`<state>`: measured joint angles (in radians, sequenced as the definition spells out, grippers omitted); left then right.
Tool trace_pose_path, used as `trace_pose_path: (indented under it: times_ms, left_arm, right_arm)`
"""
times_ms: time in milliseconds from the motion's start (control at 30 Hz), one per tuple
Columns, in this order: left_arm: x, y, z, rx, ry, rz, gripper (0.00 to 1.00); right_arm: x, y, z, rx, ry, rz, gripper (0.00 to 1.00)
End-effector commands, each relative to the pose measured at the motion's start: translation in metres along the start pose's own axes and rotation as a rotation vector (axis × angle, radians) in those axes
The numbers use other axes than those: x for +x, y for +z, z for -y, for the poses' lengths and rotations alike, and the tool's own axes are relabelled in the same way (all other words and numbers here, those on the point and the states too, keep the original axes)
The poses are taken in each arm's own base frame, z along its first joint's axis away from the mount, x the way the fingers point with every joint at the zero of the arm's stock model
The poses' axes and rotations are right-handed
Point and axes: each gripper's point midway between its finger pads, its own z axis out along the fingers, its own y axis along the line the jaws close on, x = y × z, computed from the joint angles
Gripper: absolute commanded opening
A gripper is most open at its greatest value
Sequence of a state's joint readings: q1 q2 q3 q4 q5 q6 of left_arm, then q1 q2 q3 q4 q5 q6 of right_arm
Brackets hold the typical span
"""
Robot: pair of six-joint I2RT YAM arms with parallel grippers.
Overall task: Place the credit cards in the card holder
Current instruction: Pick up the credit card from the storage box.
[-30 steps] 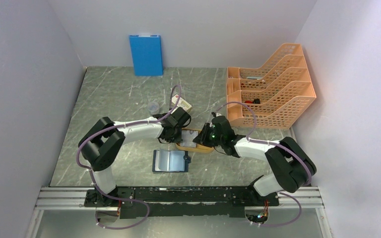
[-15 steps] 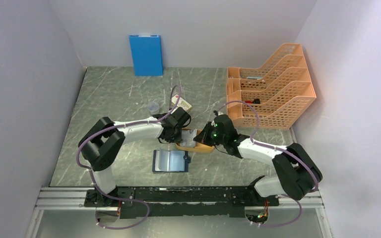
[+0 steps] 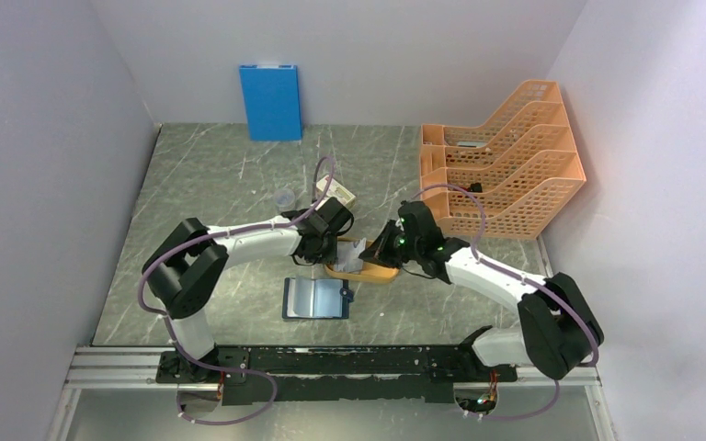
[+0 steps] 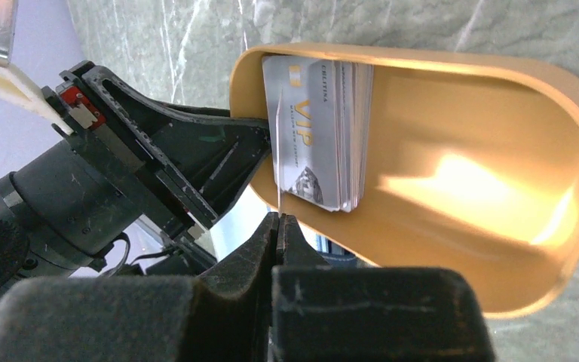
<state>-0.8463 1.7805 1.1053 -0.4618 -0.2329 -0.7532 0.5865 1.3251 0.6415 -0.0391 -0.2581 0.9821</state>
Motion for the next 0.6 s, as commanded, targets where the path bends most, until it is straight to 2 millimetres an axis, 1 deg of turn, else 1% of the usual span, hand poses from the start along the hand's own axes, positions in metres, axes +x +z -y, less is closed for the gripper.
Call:
trace_pose_path:
  times_ms: [0, 100, 200, 300, 367, 433, 500, 533, 567]
  left_arm:
    - [-0.025, -0.023, 0.011, 0.025, -0.023, 0.072, 0.38]
    - [-0.033, -0.035, 0.014, 0.035, -0.029, 0.088, 0.43]
    - [-0.046, -0.053, 0.018, 0.050, -0.040, 0.116, 0.48]
    - [-0.063, -0.080, 0.018, 0.055, -0.051, 0.165, 0.54]
    - [-0.074, -0.102, 0.013, 0.048, -0.060, 0.205, 0.59]
    - [-0.080, -0.124, 0.005, 0.048, -0.074, 0.242, 0.62]
    - [-0.077, -0.144, -0.005, 0.073, -0.084, 0.271, 0.63]
    - [-0.069, -0.149, -0.012, 0.087, -0.079, 0.273, 0.63]
    - [-0.062, -0.154, -0.018, 0.107, -0.074, 0.277, 0.64]
  right_arm:
    - [-0.004, -0.017, -0.012, -0.011, 0.105, -0.017, 0.00]
    - [-0.008, -0.030, -0.020, -0.029, 0.172, -0.018, 0.00]
    - [-0.016, -0.051, -0.036, -0.072, 0.212, -0.002, 0.00]
    - [-0.021, -0.071, -0.052, -0.119, 0.219, 0.001, 0.00]
    - [-0.022, -0.084, -0.062, -0.149, 0.202, 0.007, 0.00]
    - [-0.024, -0.096, -0.073, -0.190, 0.143, 0.025, 0.00]
    - [-0.023, -0.106, -0.079, -0.215, 0.051, 0.037, 0.00]
    - [-0.021, -0.109, -0.079, -0.220, 0.007, 0.040, 0.00]
    - [-0.018, -0.111, -0.074, -0.210, -0.030, 0.036, 0.00]
